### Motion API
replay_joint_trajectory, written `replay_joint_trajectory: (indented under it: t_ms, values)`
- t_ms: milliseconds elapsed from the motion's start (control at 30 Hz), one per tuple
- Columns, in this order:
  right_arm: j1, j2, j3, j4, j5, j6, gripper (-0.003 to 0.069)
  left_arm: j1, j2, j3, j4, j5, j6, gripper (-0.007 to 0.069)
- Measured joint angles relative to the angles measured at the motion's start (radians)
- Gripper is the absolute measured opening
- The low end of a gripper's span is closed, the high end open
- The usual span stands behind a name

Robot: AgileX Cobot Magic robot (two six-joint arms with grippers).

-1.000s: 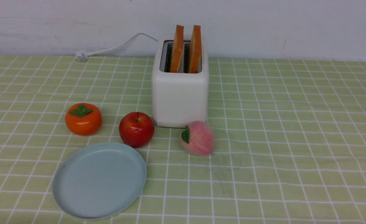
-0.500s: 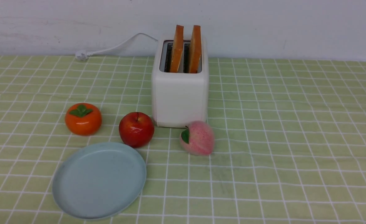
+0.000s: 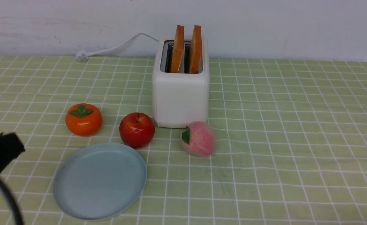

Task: Take toasted bread from bread machine on green coffee tablecloth place on plate.
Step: 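Reach for a toast slice standing in the toaster with the left gripper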

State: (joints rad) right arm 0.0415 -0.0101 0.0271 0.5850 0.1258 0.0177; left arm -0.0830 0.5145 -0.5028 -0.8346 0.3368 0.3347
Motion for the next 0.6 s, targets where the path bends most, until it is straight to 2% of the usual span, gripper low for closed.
replay_joint_trajectory:
  t_ms: [100,200,233,333,367,400,433,500,600]
  values:
    - [0.000,0.000,-0.007,0.060,-0.050,-0.004,0.0214,-0.002,0.187,-0.095,-0.067,-0.024,0.146,-0.0013]
    - [0.000,0.005,-0.084,0.055,0.064,-0.074,0.0152,-0.044,0.331,-0.170,-0.209,-0.071,0.323,-0.0013]
    - [0.000,0.010,-0.092,0.055,0.084,-0.088,0.0141,-0.050,0.350,-0.175,-0.221,-0.076,0.353,-0.0013]
    - [0.000,0.094,-0.242,0.054,0.274,-0.220,0.0035,-0.186,0.490,-0.241,-0.456,-0.191,0.657,-0.0013]
    - [0.000,0.107,-0.251,0.052,0.285,-0.227,0.0029,-0.195,0.497,-0.244,-0.471,-0.200,0.657,-0.0013]
    - [0.000,0.159,-0.324,0.048,0.377,-0.300,0.0000,-0.262,0.560,-0.267,-0.595,-0.286,0.806,-0.0013]
    - [0.000,0.165,-0.332,0.048,0.377,-0.300,0.0000,-0.277,0.567,-0.272,-0.625,-0.295,0.822,-0.0013]
    - [0.000,0.249,-0.430,0.043,0.483,-0.401,-0.0004,-0.345,0.665,-0.313,-0.793,-0.380,1.030,-0.0013]
    - [0.000,0.299,-0.497,0.043,0.520,-0.470,-0.0001,-0.362,0.758,-0.368,-0.870,-0.347,1.168,-0.0013]
